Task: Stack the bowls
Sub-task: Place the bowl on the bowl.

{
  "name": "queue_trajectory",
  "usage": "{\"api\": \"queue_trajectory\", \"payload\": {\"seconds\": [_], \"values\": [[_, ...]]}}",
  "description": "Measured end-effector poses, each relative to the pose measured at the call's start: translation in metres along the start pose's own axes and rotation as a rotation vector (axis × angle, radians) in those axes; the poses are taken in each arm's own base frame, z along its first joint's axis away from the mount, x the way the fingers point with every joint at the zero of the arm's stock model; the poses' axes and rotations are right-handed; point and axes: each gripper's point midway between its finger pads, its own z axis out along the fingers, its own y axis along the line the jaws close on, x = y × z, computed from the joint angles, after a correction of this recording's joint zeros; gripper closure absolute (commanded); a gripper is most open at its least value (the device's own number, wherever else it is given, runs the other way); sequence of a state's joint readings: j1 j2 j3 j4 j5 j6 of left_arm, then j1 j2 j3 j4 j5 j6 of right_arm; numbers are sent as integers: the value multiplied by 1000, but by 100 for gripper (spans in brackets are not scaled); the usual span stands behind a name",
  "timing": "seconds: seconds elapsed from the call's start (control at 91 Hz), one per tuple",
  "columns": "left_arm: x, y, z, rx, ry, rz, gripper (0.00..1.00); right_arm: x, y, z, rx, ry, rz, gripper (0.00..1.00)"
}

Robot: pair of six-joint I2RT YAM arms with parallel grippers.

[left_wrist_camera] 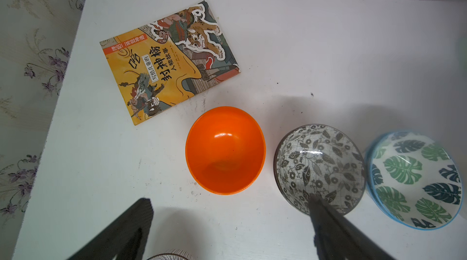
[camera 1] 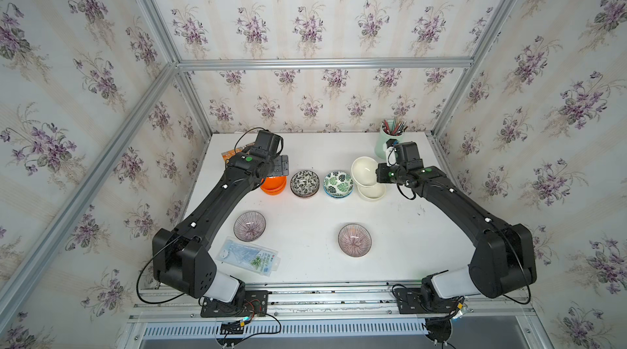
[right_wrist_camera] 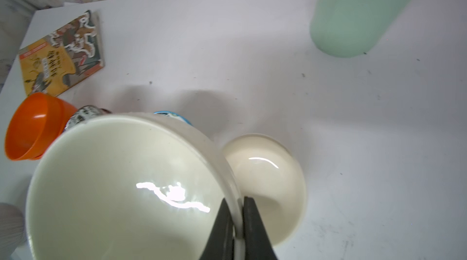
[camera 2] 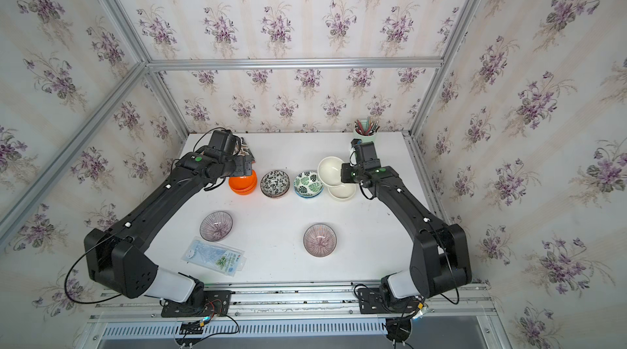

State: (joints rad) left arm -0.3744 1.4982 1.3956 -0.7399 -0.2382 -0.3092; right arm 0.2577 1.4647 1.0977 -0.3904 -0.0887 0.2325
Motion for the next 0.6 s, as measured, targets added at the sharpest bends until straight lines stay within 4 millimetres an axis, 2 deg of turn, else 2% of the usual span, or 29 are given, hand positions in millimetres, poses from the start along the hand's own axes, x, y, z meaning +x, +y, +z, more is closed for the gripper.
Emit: {"api": "queue_trajectory", "payload": {"seconds": [0.121, 0.22, 0.407, 0.604], "values": [[0, -1, 1, 3, 2, 0, 1, 12, -34, 8, 58, 40, 66, 94], [0, -1, 2, 5, 3, 1, 1, 18, -50, 13, 91, 64, 96, 94], [1, -3, 3, 12, 5, 1, 1, 25, -53, 26, 97, 101, 102, 93], [3, -4, 5, 16, 12, -1, 1, 31, -48, 38, 113, 133, 77, 92]]}}
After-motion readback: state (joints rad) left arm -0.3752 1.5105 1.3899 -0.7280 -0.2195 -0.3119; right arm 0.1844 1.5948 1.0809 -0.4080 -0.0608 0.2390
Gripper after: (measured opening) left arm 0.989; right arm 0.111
